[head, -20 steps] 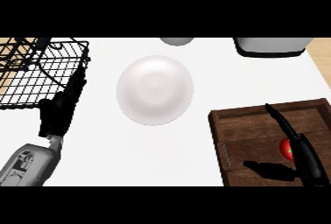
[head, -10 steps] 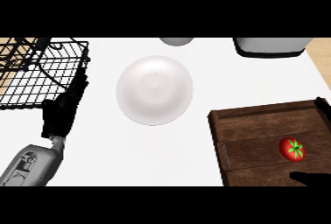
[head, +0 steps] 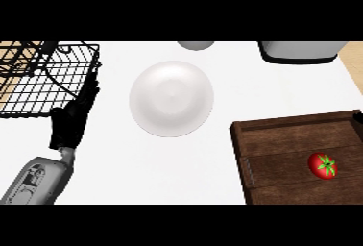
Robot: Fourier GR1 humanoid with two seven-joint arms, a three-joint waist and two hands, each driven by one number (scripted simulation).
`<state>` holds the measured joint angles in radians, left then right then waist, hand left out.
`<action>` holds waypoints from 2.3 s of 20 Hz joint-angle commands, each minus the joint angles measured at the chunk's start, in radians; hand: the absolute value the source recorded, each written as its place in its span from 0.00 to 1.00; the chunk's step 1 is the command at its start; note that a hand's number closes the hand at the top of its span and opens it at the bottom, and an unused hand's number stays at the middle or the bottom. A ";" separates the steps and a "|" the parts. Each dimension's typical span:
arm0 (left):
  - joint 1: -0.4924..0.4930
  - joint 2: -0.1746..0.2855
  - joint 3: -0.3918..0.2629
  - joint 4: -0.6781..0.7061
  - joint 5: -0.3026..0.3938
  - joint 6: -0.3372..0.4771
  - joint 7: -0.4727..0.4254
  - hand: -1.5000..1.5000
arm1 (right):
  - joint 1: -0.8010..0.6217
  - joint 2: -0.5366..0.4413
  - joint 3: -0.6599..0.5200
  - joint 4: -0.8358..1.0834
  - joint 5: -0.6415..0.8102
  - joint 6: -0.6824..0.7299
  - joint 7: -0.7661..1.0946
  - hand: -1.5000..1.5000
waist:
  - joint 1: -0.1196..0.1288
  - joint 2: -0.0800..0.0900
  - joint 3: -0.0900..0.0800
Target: Pick the tomato from the tray and place it in the plate
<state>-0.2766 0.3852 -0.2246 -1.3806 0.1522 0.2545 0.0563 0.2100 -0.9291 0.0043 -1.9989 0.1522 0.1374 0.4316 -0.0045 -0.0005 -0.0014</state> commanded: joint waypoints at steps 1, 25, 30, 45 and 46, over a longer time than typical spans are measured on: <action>-0.028 -0.013 0.020 -0.004 -0.010 -0.025 0.043 0.50 | -0.030 -0.004 -0.027 -0.003 -0.031 0.115 0.090 0.00 | 0.001 0.000 0.001; 0.039 -0.096 0.131 -0.052 -0.143 -0.119 0.039 0.50 | -0.231 0.291 0.067 0.493 0.365 0.271 -0.112 0.00 | 0.006 0.000 0.001; 0.063 -0.121 0.146 -0.099 -0.159 -0.146 0.071 0.50 | -0.239 0.332 0.038 0.541 0.427 0.281 -0.145 0.00 | 0.006 0.000 0.001; 0.059 -0.184 0.192 -0.054 -0.208 -0.174 0.027 0.50 | -0.288 0.445 0.006 0.657 0.628 0.091 -0.275 1.00 | 0.006 0.001 0.001; 0.066 -0.166 0.193 -0.082 -0.202 -0.187 0.029 0.50 | -0.356 0.466 0.046 0.633 0.652 0.137 -0.174 1.00 | 0.011 0.001 0.001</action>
<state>-0.2429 0.2289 -0.0293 -1.4387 -0.0392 0.0744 0.1080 -0.0660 -0.5265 0.0095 -1.3866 0.7390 0.2816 0.1757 0.0004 -0.0020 -0.0037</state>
